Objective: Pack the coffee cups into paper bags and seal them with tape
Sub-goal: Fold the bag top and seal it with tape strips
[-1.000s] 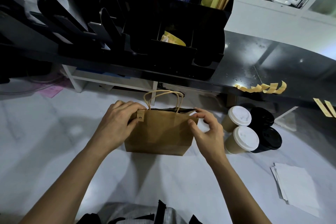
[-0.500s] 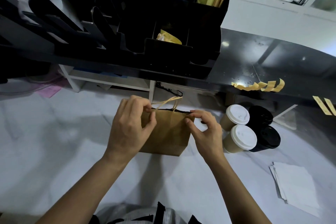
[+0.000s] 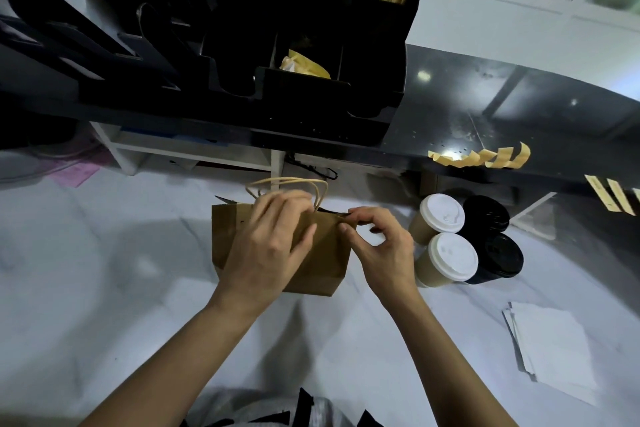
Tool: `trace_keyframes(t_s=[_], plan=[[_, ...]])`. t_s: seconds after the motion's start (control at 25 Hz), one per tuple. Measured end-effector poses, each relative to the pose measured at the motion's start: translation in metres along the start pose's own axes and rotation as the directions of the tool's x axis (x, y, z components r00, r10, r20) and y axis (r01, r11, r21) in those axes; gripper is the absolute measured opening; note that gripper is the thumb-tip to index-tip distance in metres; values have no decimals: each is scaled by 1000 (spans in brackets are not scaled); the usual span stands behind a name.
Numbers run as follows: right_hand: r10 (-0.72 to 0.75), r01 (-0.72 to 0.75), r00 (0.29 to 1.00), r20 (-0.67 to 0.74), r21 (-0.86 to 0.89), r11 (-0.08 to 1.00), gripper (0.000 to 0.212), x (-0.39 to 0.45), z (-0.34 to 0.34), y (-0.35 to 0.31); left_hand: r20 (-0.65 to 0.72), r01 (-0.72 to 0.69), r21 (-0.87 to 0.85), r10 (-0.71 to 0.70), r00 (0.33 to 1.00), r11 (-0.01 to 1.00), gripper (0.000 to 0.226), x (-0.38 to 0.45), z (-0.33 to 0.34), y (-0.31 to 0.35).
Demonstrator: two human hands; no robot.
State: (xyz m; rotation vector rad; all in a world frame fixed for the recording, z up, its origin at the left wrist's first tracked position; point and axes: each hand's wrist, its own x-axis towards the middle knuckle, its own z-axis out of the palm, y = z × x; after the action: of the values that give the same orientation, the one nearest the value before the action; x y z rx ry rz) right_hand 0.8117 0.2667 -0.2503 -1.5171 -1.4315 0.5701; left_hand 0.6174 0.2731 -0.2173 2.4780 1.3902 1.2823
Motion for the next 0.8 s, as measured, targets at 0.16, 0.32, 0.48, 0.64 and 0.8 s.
trace_keyframes(t_s=[0.16, 0.32, 0.48, 0.64, 0.8], plan=[[-11, 10, 1000, 17, 36, 999, 16, 3, -4, -2, 137, 166, -30, -161, 977, 986, 47, 0, 16, -4], [77, -79, 997, 25, 88, 993, 26, 6, -7, -6, 269, 286, -9, -273, 924, 958, 75, 10, 25, -7], [93, -100, 994, 63, 116, 988, 23, 12, -10, -6, 304, 299, -28, -277, 911, 954, 83, 17, 29, 0], [266, -229, 960, -92, 295, 928, 22, 32, -25, 0, 284, 318, -65, -288, 915, 946, 79, 19, 28, 5], [793, -622, 608, 25, 636, 457, 53, 87, -65, 16, 288, 355, -79, -320, 903, 931, 71, 19, 26, 6]])
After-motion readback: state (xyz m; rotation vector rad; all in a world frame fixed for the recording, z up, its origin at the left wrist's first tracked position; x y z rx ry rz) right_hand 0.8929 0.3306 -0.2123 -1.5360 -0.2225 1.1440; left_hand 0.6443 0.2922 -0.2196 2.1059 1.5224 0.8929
